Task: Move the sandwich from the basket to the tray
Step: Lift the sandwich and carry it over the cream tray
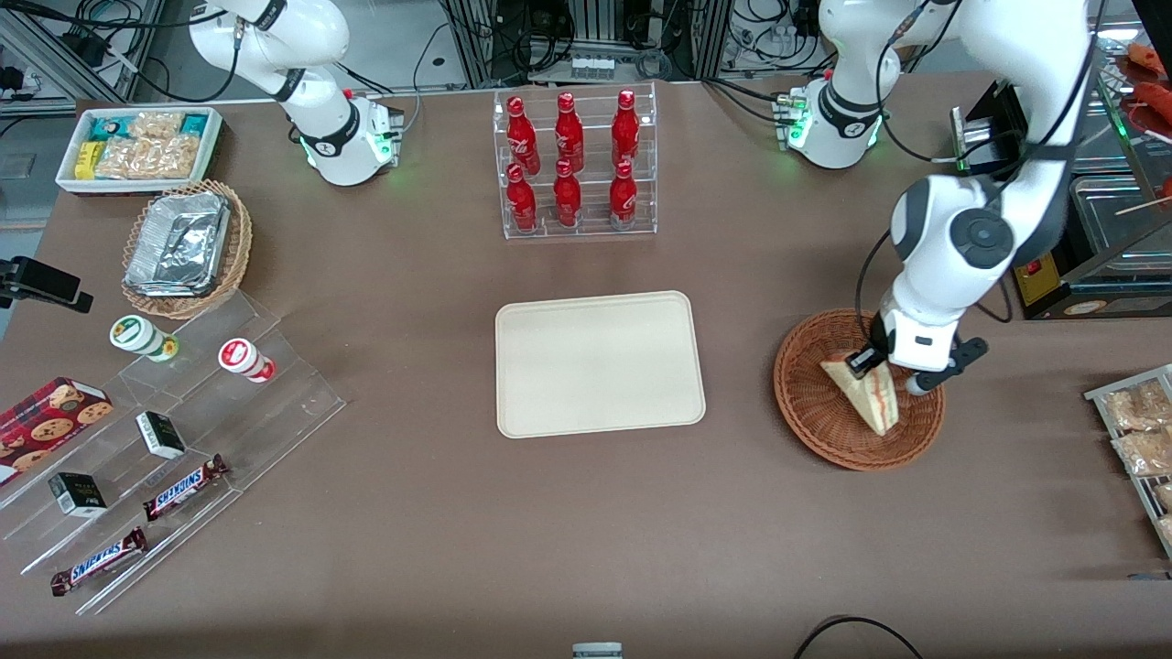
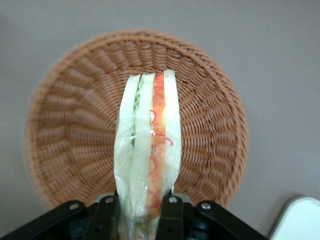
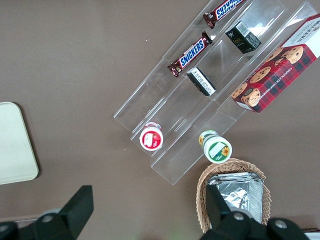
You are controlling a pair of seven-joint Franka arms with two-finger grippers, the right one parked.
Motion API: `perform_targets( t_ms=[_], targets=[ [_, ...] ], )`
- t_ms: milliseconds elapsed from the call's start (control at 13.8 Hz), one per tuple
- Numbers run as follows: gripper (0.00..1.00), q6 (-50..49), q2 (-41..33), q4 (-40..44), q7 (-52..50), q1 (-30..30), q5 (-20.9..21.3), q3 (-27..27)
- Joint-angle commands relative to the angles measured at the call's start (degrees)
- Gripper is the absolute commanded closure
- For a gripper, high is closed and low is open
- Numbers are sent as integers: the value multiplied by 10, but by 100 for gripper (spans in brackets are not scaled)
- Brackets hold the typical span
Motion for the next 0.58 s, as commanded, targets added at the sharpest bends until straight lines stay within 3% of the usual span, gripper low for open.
perform_targets(
  t_ms=[0,218,509],
  targets=[
    [100,-177,7,149,-3,-54,16,-5],
    [100,-250,63,262,-38,-151,15,-5],
    [100,-226,140,311,-75,-250,-8,-5]
  ],
)
